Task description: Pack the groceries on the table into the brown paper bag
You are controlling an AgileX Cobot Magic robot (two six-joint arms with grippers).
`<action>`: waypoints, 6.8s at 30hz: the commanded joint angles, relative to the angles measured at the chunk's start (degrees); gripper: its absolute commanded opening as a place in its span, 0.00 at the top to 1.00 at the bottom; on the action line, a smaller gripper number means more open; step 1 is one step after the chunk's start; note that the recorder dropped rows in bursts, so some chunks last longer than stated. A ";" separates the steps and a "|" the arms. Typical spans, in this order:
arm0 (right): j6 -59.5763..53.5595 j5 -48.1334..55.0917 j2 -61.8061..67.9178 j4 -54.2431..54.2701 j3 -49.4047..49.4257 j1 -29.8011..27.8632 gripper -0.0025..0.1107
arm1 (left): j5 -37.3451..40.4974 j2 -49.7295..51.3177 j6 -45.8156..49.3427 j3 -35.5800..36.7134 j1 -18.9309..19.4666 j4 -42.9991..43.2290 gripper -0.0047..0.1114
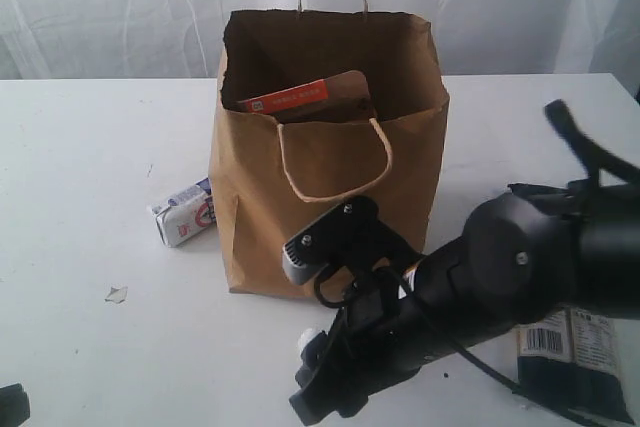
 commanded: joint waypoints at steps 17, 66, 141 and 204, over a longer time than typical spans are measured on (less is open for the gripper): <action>13.21 -0.20 12.44 0.10 -7.78 0.55 0.43 | -0.02 -0.28 -0.03 0.13 -0.32 -0.25 0.96; 18.72 2.07 -36.76 -6.66 3.83 3.02 0.97 | -0.02 -0.28 -0.03 0.13 -0.32 -0.25 0.96; 28.05 -11.65 0.23 -20.66 3.24 7.33 0.45 | -0.02 -0.28 -0.03 0.13 -0.32 -0.25 0.96; 20.73 -5.74 16.35 -19.05 -8.40 1.63 0.45 | -0.02 -0.28 -0.03 0.13 -0.32 -0.25 0.96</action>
